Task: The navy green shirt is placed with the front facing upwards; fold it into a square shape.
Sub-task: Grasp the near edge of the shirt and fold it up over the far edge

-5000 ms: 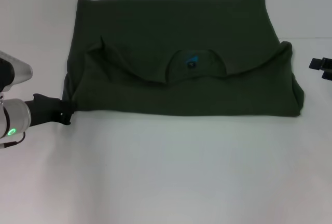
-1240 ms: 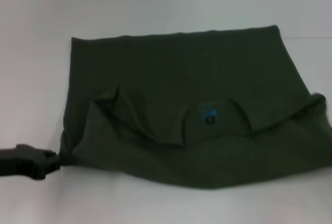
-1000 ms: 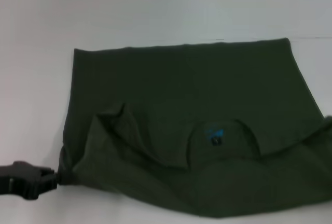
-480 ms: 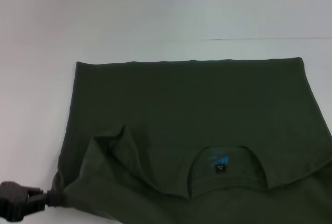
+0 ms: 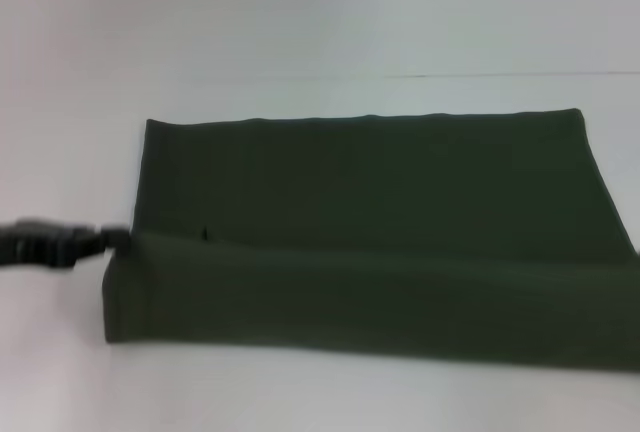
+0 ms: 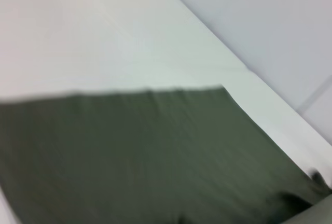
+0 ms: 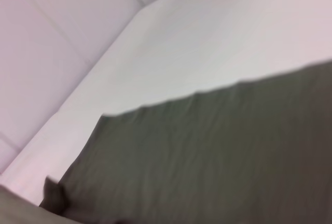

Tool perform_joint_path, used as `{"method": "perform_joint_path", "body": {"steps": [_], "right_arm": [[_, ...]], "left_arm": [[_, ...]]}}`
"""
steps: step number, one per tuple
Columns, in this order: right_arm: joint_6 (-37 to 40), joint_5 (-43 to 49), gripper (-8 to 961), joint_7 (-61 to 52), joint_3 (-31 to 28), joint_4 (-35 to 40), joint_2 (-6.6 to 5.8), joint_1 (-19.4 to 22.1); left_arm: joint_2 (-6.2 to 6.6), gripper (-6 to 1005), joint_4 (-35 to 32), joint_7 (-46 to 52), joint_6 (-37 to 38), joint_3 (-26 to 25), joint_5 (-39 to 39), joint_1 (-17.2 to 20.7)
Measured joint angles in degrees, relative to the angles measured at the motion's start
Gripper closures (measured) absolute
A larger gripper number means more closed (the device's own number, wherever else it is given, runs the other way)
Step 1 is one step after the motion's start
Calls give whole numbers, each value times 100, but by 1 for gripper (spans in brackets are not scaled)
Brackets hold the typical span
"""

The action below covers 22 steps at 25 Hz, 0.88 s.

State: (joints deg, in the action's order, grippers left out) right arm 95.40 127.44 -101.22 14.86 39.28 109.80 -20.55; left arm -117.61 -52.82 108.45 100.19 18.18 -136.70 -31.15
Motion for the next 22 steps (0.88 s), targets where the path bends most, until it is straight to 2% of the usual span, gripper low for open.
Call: {"method": "perform_joint_path", "body": {"steps": [4,11,22], "right_arm": [[-765,-14,884,7,-57,-249,-9,-562],[-1957,-86,877,72,-15,-597,30,-1390],[-3944,-324,865,587,74,-1392,190,-2148]], "left_arm": [[60,1000,227,82,-664,3,59,-411],[40,1001,492,231,-1846,71,78,-845],[-60,1000,1118,163,-3724,277,214,-1244]]}}
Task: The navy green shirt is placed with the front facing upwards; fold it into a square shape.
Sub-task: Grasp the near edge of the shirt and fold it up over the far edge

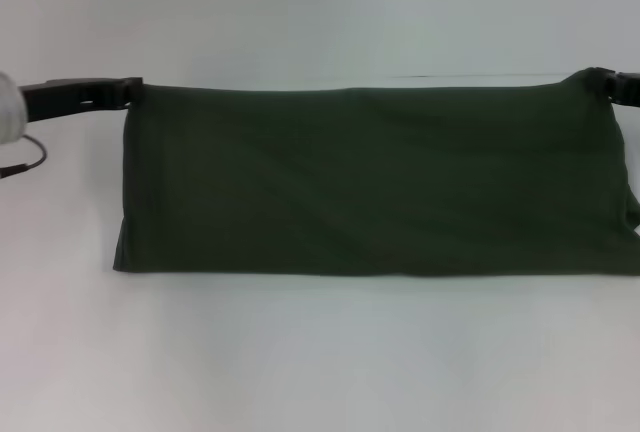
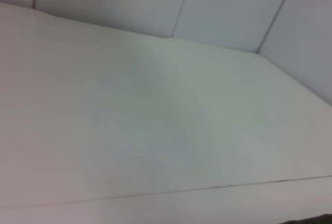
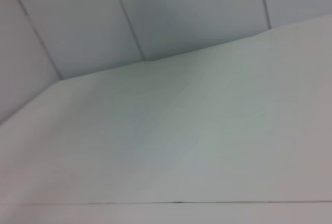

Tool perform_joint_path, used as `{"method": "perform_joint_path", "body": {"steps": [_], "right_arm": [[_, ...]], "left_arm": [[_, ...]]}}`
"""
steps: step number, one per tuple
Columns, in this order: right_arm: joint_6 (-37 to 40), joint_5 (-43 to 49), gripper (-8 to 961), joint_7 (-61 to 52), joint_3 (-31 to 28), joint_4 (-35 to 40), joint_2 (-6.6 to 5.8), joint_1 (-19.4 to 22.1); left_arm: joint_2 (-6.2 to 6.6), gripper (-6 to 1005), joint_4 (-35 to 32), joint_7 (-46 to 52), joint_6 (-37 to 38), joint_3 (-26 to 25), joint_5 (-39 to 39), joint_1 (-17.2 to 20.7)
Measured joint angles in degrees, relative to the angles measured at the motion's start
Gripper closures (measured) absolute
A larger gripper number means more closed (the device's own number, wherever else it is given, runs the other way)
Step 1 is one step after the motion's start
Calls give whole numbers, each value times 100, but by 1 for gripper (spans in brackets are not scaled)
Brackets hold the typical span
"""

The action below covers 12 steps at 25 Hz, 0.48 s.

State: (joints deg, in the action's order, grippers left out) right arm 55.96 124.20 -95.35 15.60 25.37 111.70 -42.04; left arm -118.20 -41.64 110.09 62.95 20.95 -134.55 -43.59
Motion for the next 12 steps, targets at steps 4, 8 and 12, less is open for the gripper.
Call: {"method": "perform_joint_path", "body": {"steps": [4,8,12], "right_arm": [[-499,-66,861,288,26,-240,71,-129],[-782,-312,857,551,46,-295,150,-159],[-909,-467,852,631,58,-314,155,-151]], "left_arm": [[-110,1000,152,-6,-657,379,147,-54],[-220,1000,170,-8,-1153,610,177,-90],[-251,1001,188,-10,-1355,693,206,-129]]}}
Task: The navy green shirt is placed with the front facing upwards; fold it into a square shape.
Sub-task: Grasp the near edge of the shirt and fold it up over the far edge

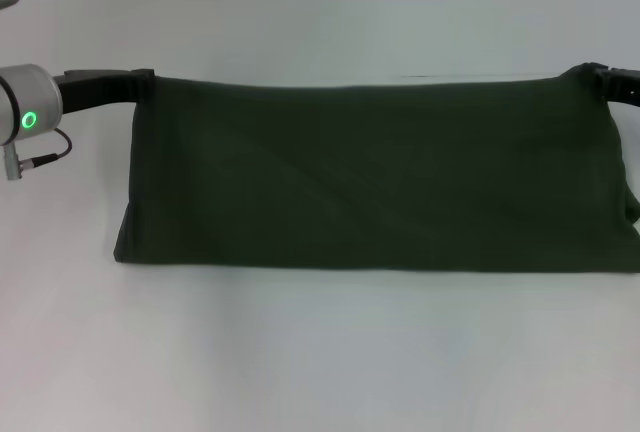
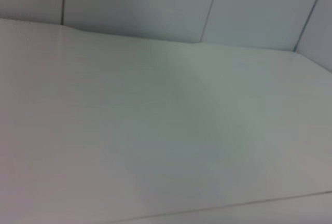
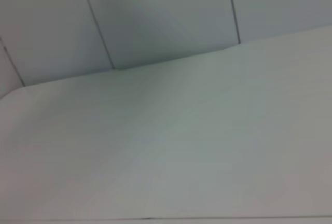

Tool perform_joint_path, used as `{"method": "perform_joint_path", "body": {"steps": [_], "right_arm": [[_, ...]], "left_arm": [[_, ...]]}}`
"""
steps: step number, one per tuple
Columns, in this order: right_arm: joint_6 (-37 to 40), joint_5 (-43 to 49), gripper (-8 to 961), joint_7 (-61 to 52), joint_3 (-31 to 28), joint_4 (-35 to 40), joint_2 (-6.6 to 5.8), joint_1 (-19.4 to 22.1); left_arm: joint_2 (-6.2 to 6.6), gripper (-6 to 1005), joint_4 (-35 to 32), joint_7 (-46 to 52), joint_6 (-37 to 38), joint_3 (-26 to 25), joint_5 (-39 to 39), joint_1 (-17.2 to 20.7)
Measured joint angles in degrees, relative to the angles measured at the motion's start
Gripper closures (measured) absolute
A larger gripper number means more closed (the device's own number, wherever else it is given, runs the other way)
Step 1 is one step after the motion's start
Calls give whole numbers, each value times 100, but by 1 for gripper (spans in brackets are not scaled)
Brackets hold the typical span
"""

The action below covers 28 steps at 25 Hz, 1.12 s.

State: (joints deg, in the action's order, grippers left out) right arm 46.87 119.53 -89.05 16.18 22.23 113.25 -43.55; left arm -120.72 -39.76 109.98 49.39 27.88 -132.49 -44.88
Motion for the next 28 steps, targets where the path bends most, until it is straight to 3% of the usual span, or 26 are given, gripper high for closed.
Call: {"method": "perform_joint_path", "body": {"steps": [18,26,28], "right_arm": [[-300,-190,833,282,89,-84,16,-62],[-561,-195,825,280,442,-68,68,-111],[-613,-194,822,273,474,-22,78,-130]], "left_arm": [[4,1001,265,-75,-376,-1,112,-115],[-29,1000,294,-101,-521,-2,138,-157],[-29,962,297,-91,-559,-5,173,-157]]}}
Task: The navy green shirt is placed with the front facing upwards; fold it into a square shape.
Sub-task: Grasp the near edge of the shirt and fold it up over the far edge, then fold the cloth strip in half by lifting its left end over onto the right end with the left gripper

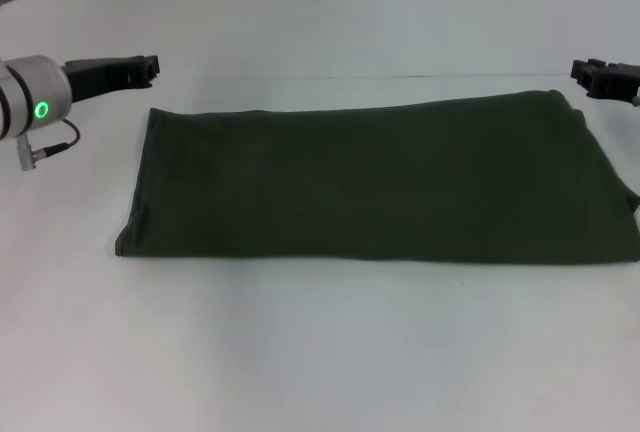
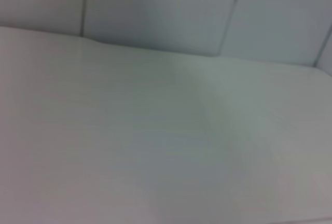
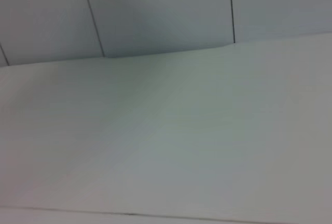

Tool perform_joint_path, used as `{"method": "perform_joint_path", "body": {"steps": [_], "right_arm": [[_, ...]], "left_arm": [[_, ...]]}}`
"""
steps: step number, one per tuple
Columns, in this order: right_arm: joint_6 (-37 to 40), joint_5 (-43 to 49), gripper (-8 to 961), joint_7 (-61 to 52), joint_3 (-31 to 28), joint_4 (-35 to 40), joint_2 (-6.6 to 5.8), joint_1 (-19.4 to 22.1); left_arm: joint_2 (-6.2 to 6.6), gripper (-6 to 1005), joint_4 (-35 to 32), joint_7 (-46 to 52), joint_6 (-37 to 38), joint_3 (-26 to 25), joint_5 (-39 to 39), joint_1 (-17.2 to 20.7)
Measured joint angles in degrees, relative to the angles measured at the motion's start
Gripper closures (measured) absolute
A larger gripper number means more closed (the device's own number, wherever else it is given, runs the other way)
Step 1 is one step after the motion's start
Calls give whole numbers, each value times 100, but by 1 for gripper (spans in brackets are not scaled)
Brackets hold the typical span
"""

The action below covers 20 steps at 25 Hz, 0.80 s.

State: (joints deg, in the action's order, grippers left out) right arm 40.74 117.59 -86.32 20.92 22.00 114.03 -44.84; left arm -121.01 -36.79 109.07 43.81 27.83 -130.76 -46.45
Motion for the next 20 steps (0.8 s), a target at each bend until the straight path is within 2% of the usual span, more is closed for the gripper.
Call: {"method": "perform_joint_path", "body": {"steps": [6,10,13,16,20], "right_arm": [[-230,-8,816,-105,19,190,-1,-52],[-97,-46,631,-269,66,227,-45,-56],[149,-46,504,-579,208,260,-89,6],[622,-25,383,-1035,403,444,-113,179],[1634,-17,200,-1721,636,930,-123,518]], "left_arm": [[-35,847,-52,123,-378,-35,363,146],[-50,721,-119,199,-346,-30,368,198],[-61,600,-220,262,-57,-1,370,266],[-96,465,-556,387,602,4,388,443],[-189,281,-1186,602,1537,4,477,778]]}}
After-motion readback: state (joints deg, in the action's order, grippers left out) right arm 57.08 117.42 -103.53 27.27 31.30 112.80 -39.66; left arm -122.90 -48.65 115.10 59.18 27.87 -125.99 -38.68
